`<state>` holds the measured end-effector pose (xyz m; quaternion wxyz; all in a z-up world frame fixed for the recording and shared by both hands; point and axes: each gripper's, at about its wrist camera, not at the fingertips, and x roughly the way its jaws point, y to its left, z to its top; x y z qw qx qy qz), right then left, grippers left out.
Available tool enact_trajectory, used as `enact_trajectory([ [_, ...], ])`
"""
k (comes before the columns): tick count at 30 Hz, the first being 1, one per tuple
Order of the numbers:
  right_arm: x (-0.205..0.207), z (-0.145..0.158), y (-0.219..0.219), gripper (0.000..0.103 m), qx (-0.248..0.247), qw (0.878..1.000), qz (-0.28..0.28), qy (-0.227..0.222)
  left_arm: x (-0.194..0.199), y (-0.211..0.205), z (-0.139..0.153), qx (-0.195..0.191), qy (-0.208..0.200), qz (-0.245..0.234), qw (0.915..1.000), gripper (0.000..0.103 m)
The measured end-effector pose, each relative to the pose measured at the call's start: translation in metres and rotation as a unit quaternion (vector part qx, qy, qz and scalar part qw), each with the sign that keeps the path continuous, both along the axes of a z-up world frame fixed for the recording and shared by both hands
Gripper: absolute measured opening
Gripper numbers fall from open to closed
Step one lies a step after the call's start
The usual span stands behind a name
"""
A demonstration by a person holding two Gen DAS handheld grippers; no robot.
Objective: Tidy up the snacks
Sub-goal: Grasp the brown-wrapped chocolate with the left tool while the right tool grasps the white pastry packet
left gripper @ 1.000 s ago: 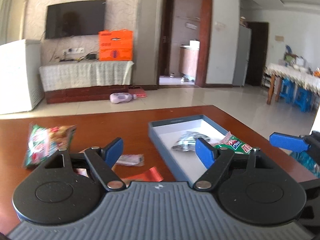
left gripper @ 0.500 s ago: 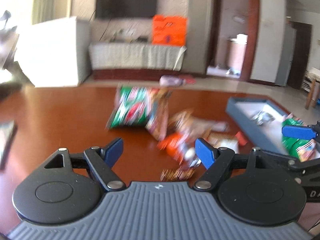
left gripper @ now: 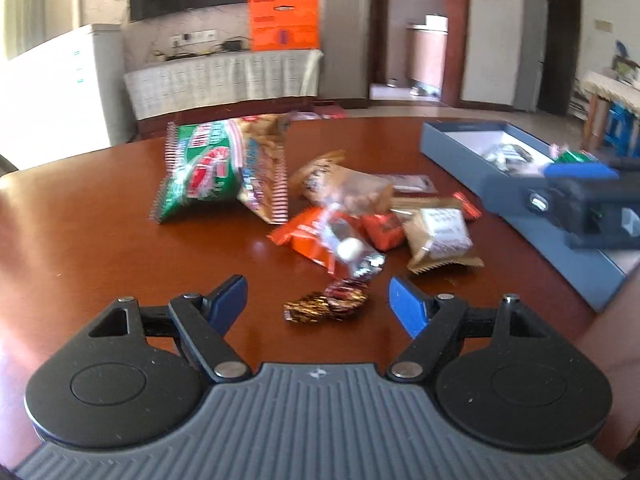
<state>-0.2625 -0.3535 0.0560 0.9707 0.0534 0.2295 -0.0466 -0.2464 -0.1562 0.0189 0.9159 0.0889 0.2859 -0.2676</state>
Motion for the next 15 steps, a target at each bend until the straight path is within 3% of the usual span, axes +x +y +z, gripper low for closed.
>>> enact_trajectory([
  [2,0.007,-0.003,0.003,0.078,0.006,1.0,0.002,0.012,0.003,-0.007,-0.001,0.001,0.01,-0.017,0.9998,0.08],
  [7,0.018,-0.01,0.021,0.076,-0.004,0.999,0.023,0.027,0.016,-0.002,-0.005,-0.027,0.047,-0.017,0.9984,0.061],
  [14,0.027,-0.017,0.031,0.075,-0.006,0.999,0.025,0.044,0.019,-0.003,-0.007,-0.03,0.044,-0.033,0.998,0.028],
  [15,0.028,-0.018,0.031,0.072,-0.006,0.999,0.025,0.047,0.018,-0.004,-0.007,-0.025,0.039,-0.035,0.9983,0.028],
])
